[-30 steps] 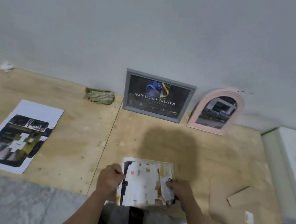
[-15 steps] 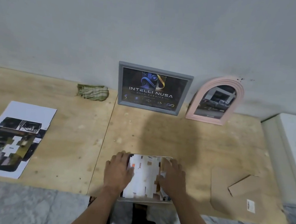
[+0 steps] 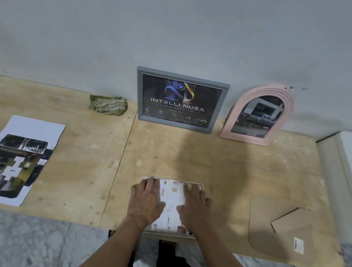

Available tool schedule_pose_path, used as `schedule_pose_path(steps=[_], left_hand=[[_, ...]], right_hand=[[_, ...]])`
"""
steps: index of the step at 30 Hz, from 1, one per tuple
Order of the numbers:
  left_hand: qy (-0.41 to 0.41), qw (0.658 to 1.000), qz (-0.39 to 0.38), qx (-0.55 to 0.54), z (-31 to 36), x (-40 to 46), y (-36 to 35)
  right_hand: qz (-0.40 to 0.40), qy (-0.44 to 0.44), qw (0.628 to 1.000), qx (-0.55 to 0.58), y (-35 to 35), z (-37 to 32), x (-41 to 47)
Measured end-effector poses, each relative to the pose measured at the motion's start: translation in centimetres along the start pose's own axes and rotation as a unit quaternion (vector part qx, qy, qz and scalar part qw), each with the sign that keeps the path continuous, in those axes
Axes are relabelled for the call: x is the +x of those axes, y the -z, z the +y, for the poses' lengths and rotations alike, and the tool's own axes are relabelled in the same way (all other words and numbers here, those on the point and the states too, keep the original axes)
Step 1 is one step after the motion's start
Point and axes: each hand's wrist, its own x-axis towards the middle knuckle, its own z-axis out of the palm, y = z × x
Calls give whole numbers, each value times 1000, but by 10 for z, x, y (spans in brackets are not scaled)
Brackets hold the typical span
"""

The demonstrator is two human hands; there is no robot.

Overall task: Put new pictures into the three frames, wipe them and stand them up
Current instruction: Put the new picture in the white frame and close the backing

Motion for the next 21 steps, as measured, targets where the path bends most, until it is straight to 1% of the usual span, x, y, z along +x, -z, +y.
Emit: schedule_pose_path(steps=[3, 6, 8, 11, 13, 17, 21], left_hand=[[-1, 999, 30, -12, -2, -3, -7], [-12, 998, 62, -16, -7, -10, -15], [-17, 996, 90, -23, -9, -12, -15], [-41, 993, 109, -36, -8, -9, -13], [-65, 991, 108, -44, -4, -4, -7], [-130, 983, 100, -79, 23, 5, 4], [-161, 980, 45, -104, 76, 11, 14]], right_hand=[[4, -3, 1000, -5, 0, -1, 0], [-4, -12, 1000, 14, -2, -1, -2], [15, -26, 999, 42, -3, -3, -5], [46, -52, 994, 81, 2, -2, -15], [40, -76, 990, 112, 5, 2, -24], [63, -165, 968, 180, 15, 21, -42], [76, -255, 933, 241, 24, 66, -57]])
